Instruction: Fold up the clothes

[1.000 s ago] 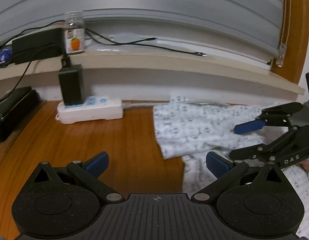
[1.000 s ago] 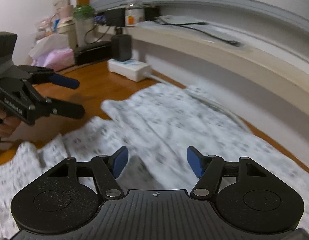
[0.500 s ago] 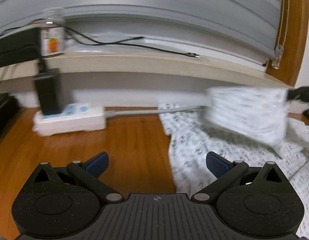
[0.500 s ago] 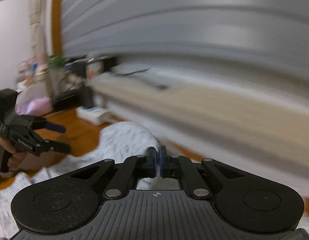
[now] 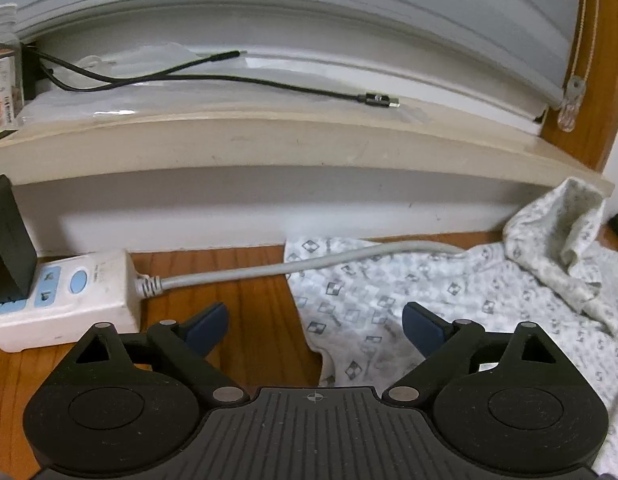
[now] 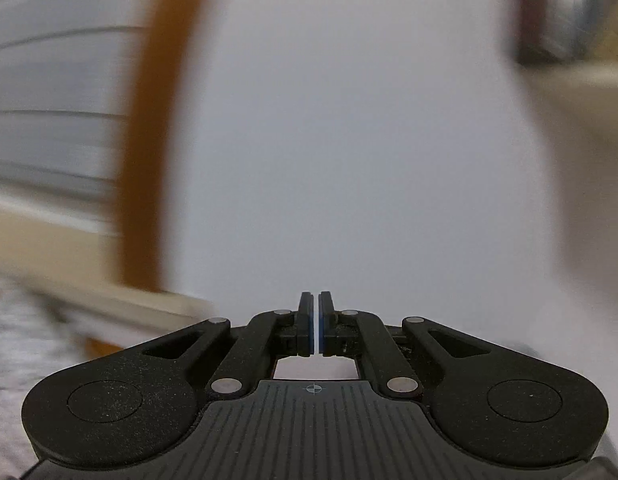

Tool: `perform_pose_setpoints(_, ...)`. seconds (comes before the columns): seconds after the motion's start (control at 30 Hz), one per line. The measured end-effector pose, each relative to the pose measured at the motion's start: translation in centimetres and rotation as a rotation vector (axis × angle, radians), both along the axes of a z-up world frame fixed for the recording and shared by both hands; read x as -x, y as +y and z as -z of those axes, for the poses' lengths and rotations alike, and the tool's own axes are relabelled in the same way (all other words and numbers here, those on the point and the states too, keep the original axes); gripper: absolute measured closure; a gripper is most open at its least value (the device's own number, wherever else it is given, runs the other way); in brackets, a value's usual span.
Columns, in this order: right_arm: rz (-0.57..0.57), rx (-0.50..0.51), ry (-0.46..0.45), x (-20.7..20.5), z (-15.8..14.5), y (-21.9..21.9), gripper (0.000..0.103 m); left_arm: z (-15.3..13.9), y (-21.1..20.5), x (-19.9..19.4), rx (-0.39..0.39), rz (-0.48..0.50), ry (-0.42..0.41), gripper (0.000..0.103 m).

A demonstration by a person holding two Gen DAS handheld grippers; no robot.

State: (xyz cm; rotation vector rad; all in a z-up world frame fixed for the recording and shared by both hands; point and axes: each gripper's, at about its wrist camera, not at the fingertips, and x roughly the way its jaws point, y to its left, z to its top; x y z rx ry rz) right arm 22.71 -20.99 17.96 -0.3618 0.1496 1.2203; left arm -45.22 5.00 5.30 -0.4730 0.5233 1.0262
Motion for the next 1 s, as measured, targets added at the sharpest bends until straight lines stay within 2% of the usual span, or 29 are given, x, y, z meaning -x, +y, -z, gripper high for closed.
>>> perform_pose_setpoints(0.03,0.013,0.007,0.015,-0.7,0.4,-0.1,0.097,0.2,0.1,-0.2,0.0,-0.003,0.006,0.008)
perform_pose_setpoints(0.1,-0.058,0.029,0.046,0.0,1.7,0.5,0.096,0.3,0.1,-0.5,0.0,-0.001,0.013,0.008)
perform_pose_setpoints(0.23,-0.216,0.086,0.067,5.0,4.7,3.5,0.095,0.5,0.2,-1.1,0.0,0.002,0.025,0.008)
perform_pose_setpoints(0.27,-0.258,0.099,0.078,6.4,5.3,4.3,0.092,0.3,0.1,-1.1,-0.003,0.004,0.026,0.008)
perform_pose_setpoints(0.33,-0.343,0.127,0.105,8.8,6.3,5.9,0.08,0.1,-0.1,-1.1,-0.01,0.009,0.029,0.008)
perform_pose_setpoints(0.37,-0.384,0.139,0.125,9.9,6.9,6.5,0.068,0.0,-0.2,-1.1,-0.013,0.012,0.03,0.008)
perform_pose_setpoints(0.4,-0.422,0.149,0.142,11.1,7.5,7.1,0.062,0.0,-0.1,-1.0,-0.013,0.012,0.031,0.008)
perform_pose_setpoints(0.53,-0.556,0.21,0.192,16.5,9.8,10.1,0.051,-0.1,0.3,-1.0,-0.007,0.011,0.03,0.008)
perform_pose_setpoints(0.6,-0.607,0.243,0.201,19.1,10.9,11.7,0.029,0.1,0.7,-0.9,0.008,0.003,0.031,0.008)
perform_pose_setpoints(0.67,-0.64,0.27,0.189,21.2,11.8,12.7,0.025,0.3,1.0,-0.9,0.022,-0.008,0.037,0.008)
perform_pose_setpoints(0.83,-0.63,0.35,0.148,23.6,13.7,15.3,0.028,0.6,0.6,-1.3,0.015,0.02,0.047,0.008)
perform_pose_setpoints(0.87,-0.626,0.357,0.147,23.6,14.0,15.6,0.038,0.6,0.6,-1.3,0.014,0.021,0.049,0.008)
perform_pose_setpoints(0.9,-0.624,0.362,0.152,23.5,14.2,15.8,0.058,0.6,0.5,-1.4,0.013,0.021,0.051,0.008)
perform_pose_setpoints(0.93,-0.623,0.354,0.172,23.1,14.2,15.6,0.07,0.6,0.5,-1.4,0.012,0.021,0.053,0.008)
perform_pose_setpoints(0.97,-0.614,0.335,0.184,22.5,13.9,15.3,0.087,0.7,0.6,-1.4,0.013,0.022,0.052,0.008)
perform_pose_setpoints(1.0,-0.609,0.309,0.187,22.0,13.5,14.8,0.088,0.7,0.7,-1.5,0.014,0.023,0.05,0.008)
